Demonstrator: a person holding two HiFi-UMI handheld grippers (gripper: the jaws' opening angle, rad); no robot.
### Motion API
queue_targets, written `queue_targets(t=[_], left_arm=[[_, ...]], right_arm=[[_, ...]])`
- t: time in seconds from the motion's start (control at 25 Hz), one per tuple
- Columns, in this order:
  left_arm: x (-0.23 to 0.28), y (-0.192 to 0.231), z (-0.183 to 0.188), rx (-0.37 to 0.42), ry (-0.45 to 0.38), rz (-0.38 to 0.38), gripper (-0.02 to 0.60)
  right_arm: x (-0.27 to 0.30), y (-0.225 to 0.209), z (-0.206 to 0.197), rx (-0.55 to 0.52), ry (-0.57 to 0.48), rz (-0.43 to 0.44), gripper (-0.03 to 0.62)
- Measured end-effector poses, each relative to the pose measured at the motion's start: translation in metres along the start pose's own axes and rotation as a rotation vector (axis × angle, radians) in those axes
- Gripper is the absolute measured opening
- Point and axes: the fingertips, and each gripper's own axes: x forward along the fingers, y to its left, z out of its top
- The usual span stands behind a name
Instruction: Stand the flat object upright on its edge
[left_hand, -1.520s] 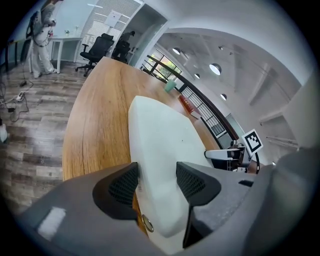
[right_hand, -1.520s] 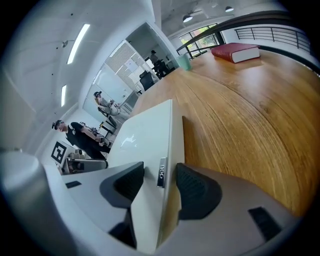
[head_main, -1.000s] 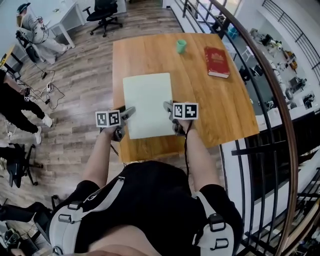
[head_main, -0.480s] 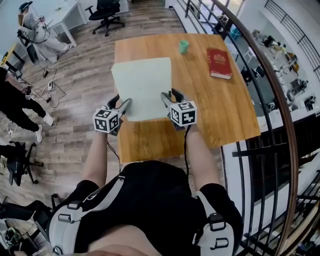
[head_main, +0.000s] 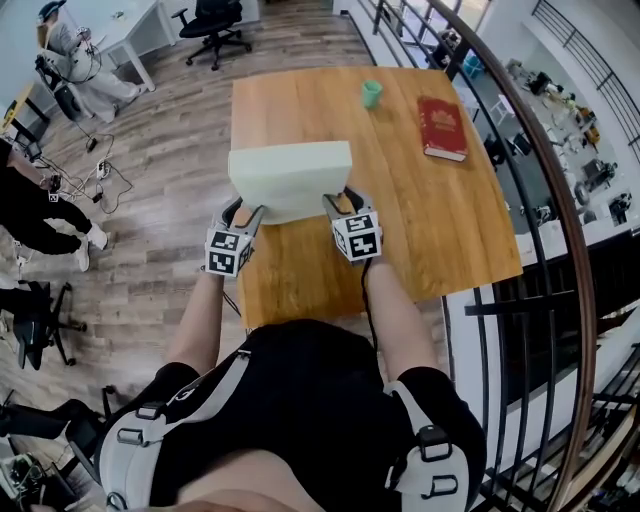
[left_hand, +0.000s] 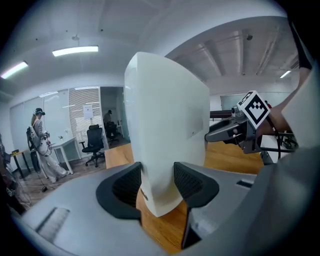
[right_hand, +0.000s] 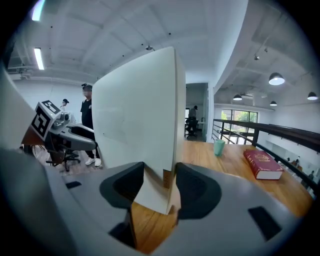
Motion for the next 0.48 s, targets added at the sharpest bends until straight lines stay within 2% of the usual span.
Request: queue_targets(t=[0.12, 0.32, 0.48], left_arm=[[0.005, -0.005, -0.021, -0.014, 0.054, -0.004, 0.200], [0.006, -0.002, -0.025, -0.070, 0.038, 0.002, 0.193], [0.007, 0.000, -0.027, -0.081, 0.068, 0.008, 0.193]], right_arm=[[0.004, 0.000, -0.019, -0.016, 0.024, -0.009, 0.206], [0.005, 0.001, -0.016, 0.000, 0.003, -0.025, 0.207], [0.007, 0.002, -0.018, 0.029, 0.014, -0.017, 0.207]])
